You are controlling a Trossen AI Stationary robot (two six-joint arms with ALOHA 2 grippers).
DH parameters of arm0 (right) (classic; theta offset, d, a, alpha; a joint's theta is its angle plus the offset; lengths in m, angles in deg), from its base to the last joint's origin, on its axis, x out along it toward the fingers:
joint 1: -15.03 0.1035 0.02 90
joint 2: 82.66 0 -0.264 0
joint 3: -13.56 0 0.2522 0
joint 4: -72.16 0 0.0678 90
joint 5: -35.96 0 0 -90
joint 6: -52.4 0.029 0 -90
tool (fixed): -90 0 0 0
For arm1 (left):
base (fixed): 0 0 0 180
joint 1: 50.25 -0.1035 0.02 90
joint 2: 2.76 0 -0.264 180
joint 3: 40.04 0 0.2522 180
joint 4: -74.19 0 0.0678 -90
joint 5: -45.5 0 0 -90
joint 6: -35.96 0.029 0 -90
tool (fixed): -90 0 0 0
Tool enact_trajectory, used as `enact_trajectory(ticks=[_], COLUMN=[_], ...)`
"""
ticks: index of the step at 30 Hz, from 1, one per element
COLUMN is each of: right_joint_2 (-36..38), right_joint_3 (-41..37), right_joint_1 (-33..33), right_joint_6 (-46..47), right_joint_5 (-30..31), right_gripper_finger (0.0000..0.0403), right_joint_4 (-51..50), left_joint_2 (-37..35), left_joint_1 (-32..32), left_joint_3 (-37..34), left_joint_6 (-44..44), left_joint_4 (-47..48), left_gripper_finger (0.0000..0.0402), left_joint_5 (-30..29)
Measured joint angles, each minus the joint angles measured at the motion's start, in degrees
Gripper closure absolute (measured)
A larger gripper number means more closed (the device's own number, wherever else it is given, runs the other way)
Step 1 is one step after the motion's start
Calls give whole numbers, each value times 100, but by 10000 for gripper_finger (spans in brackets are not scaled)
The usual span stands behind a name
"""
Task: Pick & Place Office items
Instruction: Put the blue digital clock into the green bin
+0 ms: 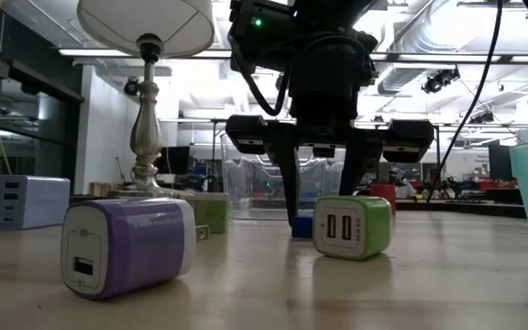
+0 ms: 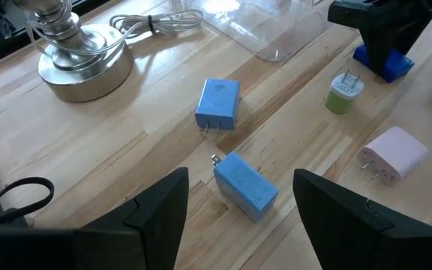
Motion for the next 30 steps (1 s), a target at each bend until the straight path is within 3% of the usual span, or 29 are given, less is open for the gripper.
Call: enact_trajectory(ticks=[10, 17, 30], right_joint_2=[2, 87, 936], right_joint_3=[1, 1, 10], right_joint_1=[21, 180, 575], right_joint_6=[25, 404, 1385], right_joint_5=[17, 353, 540], right_gripper_finger=[253, 254, 255], right_joint_4=[0, -10, -523], left_joint_2=[0, 0, 2], left_joint_1=[0, 0, -2], left_joint_3=[0, 0, 2], left_joint_6=[0, 0, 0], left_joint_4=[0, -2, -5], left_gripper_finger=[170, 170, 170], left_joint_5=[-4, -22, -38])
